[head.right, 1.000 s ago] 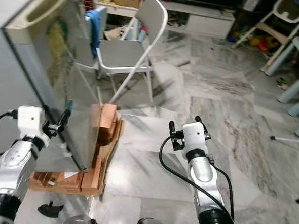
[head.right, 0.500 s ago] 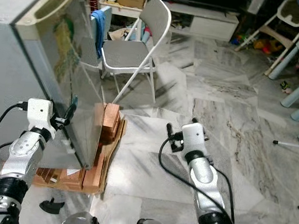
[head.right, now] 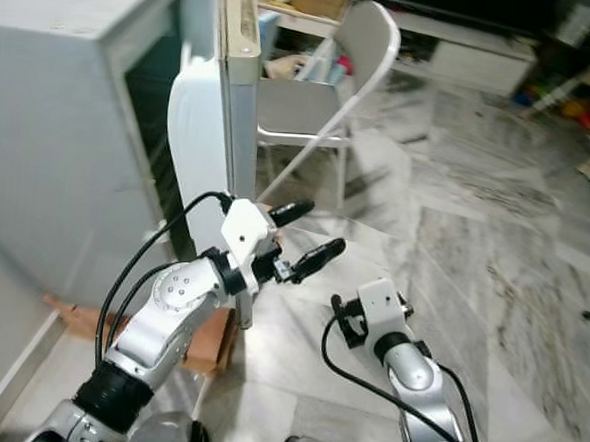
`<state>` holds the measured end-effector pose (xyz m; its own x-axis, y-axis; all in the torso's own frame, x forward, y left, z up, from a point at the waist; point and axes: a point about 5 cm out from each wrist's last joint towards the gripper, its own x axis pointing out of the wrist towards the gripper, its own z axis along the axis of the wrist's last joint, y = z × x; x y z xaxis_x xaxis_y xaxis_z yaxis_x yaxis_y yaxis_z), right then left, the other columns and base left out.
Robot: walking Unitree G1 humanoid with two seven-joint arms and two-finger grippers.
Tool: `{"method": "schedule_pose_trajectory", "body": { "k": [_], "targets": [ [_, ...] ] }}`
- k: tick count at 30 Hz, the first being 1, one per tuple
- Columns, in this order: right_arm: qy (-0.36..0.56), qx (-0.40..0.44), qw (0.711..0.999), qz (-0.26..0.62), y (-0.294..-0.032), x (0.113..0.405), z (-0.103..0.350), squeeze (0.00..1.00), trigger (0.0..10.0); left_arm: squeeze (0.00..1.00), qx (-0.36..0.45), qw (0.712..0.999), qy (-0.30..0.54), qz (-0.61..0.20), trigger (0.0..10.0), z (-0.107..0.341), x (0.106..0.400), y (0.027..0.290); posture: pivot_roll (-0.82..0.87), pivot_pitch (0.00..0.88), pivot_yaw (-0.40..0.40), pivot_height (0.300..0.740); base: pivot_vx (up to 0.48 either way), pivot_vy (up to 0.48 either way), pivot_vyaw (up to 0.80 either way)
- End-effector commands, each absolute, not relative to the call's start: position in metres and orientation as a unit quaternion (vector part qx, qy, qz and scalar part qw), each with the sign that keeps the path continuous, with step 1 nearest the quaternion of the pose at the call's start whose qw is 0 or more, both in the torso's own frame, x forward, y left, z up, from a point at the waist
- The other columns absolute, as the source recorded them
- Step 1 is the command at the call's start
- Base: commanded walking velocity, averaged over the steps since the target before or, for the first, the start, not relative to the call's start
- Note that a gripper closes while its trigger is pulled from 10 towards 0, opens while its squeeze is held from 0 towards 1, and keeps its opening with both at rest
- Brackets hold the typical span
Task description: Restocking fridge
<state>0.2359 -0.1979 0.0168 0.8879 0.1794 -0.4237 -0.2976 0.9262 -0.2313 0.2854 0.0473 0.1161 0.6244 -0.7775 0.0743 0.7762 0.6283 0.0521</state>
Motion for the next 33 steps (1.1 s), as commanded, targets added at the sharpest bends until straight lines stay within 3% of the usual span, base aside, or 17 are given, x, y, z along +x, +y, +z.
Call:
{"method": "schedule_pose_trajectory", "body": {
  "k": [1,5,10,16,22,33],
  "targets": [
    [0.209,-0.146,0.960,0.119,-0.202,0.235,0.014,0.00,10.0,0.00,0.007,0.923,-0.033,-0.383,10.0,0.116,0.296,0.069,0.10,0.020,-0.047,0.740,0.000,0.000,0.00],
    [0.219,-0.141,0.959,0.116,-0.205,0.235,0.007,0.00,10.0,0.00,0.036,0.954,-0.021,-0.297,10.0,0.114,0.304,0.115,0.11,0.019,-0.047,0.740,0.000,0.000,0.00],
    [0.229,-0.138,0.957,0.115,-0.206,0.236,-0.002,0.00,10.0,0.00,0.051,0.971,-0.005,-0.234,10.0,0.104,0.303,0.144,0.12,0.019,-0.051,0.740,0.000,0.000,0.00],
    [0.251,-0.140,0.951,0.112,-0.210,0.238,-0.016,0.00,10.0,0.00,0.038,0.973,0.004,-0.228,10.0,0.098,0.300,0.146,0.12,0.015,-0.052,0.740,0.042,0.000,0.00],
    [0.252,-0.145,0.950,0.111,-0.216,0.239,-0.018,0.00,10.0,0.00,0.031,0.975,0.008,-0.221,10.0,0.090,0.297,0.142,0.11,0.015,-0.052,0.740,0.459,0.000,-0.66],
    [0.223,-0.147,0.956,0.120,-0.209,0.245,-0.011,0.00,10.0,0.00,0.043,0.980,0.017,-0.195,10.0,0.088,0.314,0.134,0.11,0.011,-0.047,0.740,0.465,0.000,0.00]
  ]
}}
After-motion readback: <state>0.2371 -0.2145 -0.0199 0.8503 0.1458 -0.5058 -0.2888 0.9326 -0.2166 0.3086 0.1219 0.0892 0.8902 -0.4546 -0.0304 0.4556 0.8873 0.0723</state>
